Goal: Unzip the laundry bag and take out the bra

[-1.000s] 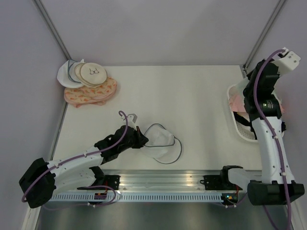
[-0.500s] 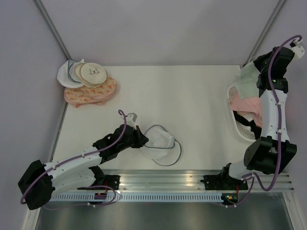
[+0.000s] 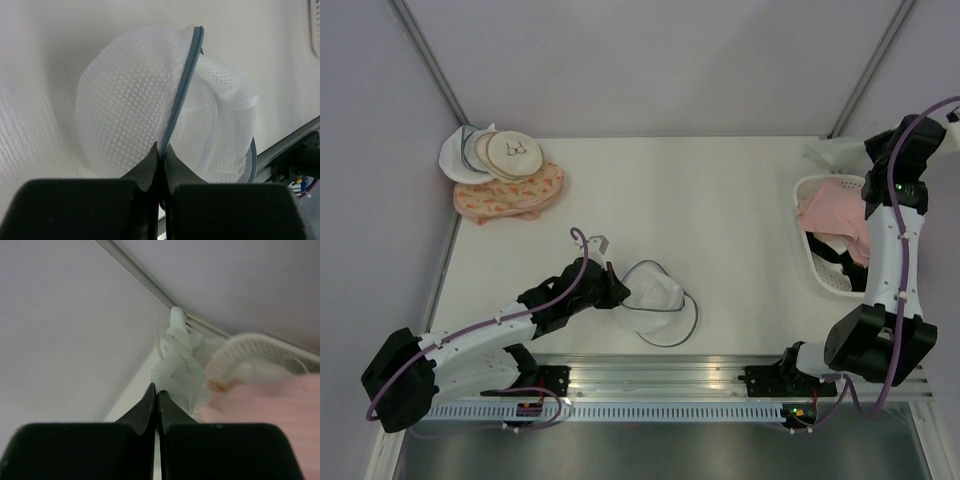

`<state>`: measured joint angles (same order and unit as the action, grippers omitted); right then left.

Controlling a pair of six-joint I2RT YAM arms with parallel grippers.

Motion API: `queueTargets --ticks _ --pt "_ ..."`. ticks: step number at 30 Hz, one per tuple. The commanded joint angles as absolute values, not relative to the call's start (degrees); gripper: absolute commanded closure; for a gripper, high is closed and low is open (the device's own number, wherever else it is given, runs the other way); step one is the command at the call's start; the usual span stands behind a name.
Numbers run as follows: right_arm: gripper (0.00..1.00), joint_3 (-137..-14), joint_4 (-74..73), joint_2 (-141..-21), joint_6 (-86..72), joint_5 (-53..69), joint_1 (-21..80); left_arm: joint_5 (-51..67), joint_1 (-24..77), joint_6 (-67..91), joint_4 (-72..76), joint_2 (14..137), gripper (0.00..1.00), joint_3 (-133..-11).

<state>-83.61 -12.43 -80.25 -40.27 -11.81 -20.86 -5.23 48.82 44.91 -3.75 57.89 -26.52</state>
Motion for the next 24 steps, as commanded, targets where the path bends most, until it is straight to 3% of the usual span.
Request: queueTargets --ticks 1,8,15,18,19,22,24 --pt "1.0 -73.5 -18.5 -72.1 -42.5 -22.1 -21.2 -2.9 48.5 44.5 -1.9 58.4 0.98 -28.0" --pt "1.0 -54.9 -23.2 -53.2 -41.9 -32.0 -21.5 -1.1 48.5 44.8 -0.6 57.5 0.98 -26.5" --pt "1.0 -51.7 -26.4 -49.7 -41.1 -34.5 -21.5 -1.2 48.4 45.6 -0.7 54.1 0.98 -24.0" --pt "0.71 -52.6 -25.6 -51.8 -40.6 -32.8 -21.5 -1.4 48.5 46.1 -0.9 52.6 0.98 -23.1" --pt "0.53 -52.9 -25.3 -52.5 -40.3 -32.2 -21.5 -1.3 48.4 46.2 -1.0 52.4 0.98 -22.9" --pt "0.29 -55.3 -25.8 -55.5 -38.8 -28.3 -21.5 -1.5 48.5 46.8 -1.2 51.3 0.98 -22.4" --pt "0.24 -56.9 -25.3 -56.3 -37.6 -25.7 -21.5 -1.7 48.5 46.9 -1.2 50.8 0.98 -22.1"
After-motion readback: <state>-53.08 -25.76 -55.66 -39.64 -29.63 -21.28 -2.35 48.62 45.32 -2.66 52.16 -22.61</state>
